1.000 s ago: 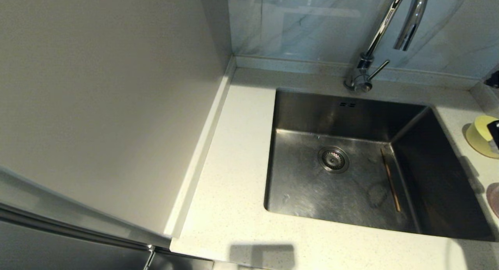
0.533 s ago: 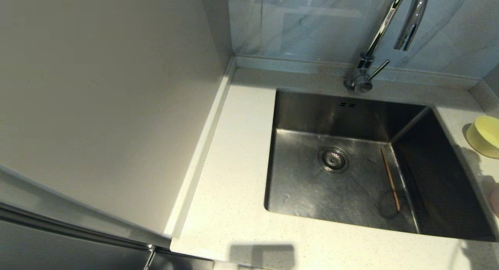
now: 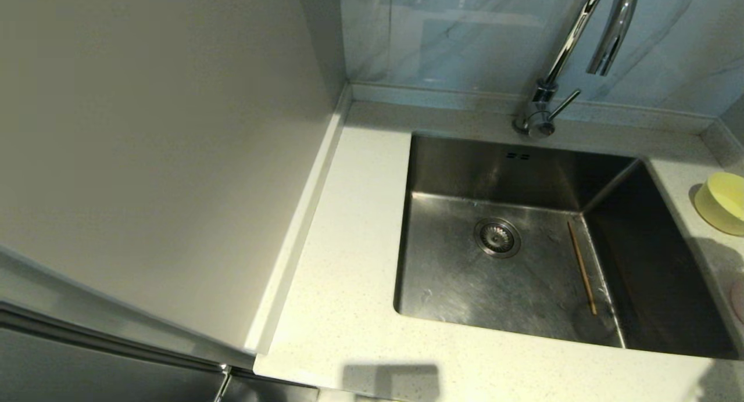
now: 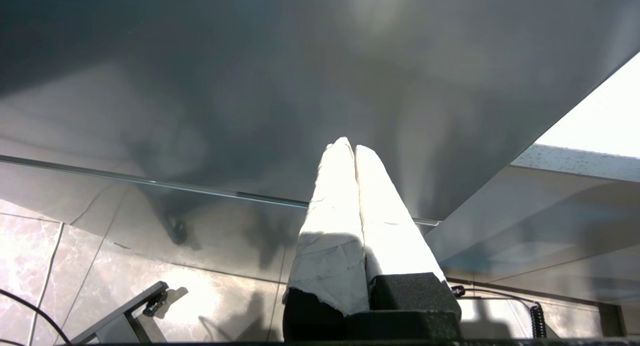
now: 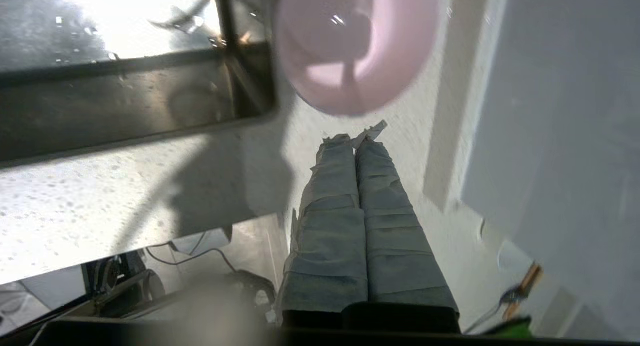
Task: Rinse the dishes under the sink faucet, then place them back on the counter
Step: Put a bowl into the sink
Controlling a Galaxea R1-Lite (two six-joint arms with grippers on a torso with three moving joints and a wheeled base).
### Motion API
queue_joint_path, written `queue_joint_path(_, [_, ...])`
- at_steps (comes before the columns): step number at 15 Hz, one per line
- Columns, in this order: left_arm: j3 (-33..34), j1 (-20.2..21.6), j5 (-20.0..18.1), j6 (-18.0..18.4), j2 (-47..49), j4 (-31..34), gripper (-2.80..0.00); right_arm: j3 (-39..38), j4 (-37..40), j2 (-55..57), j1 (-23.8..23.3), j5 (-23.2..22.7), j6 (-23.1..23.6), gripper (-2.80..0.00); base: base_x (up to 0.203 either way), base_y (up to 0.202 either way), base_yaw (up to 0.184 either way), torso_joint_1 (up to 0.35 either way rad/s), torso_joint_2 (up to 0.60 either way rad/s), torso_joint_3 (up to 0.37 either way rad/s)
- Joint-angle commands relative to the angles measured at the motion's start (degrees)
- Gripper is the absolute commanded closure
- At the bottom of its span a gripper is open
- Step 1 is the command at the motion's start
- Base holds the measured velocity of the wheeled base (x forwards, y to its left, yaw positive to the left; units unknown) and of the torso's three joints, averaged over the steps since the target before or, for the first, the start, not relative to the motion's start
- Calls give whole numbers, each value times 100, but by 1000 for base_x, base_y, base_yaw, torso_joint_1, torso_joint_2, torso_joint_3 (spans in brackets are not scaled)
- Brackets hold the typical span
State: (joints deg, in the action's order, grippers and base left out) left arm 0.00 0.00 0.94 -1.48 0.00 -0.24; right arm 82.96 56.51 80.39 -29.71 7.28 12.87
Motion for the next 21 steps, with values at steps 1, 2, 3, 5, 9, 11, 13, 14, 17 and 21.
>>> queue_joint_path(1, [0,0,3,-2,-18,-2,0,-32,83,-120,-321,11,20,0,0,0,0,0,0,0])
queue_joint_path(2, [0,0,3,-2,-18,-2,0,-35,109,-135,-430,36,22,0,0,0,0,0,0,0])
queue_joint_path(3, [0,0,3,-2,-18,-2,0,-17,114,-139,-465,197,22,0,0,0,0,0,0,0])
queue_joint_path(5, [0,0,3,-2,-18,-2,0,22,107,-134,-465,458,14,0,0,0,0,0,0,0])
queue_joint_path(9, [0,0,3,-2,-18,-2,0,80,115,-85,-465,460,-13,0,0,0,0,0,0,0])
queue_joint_path(11, [0,0,3,-2,-18,-2,0,80,115,-76,-465,468,-13,0,0,0,0,0,0,0])
queue_joint_path(13, [0,0,3,-2,-18,-2,0,124,108,-60,-465,465,-13,0,0,0,0,0,0,0])
queue_joint_path(14, [0,0,3,-2,-18,-2,0,133,115,-41,-465,468,-13,0,0,0,0,0,0,0])
queue_joint_path(17, [0,0,3,-2,-18,-2,0,124,115,-21,-465,468,-129,0,0,0,0,0,0,0])
queue_joint_path(21, [0,0,3,-2,-18,-2,0,141,97,20,-465,468,-145,0,0,0,0,0,0,0])
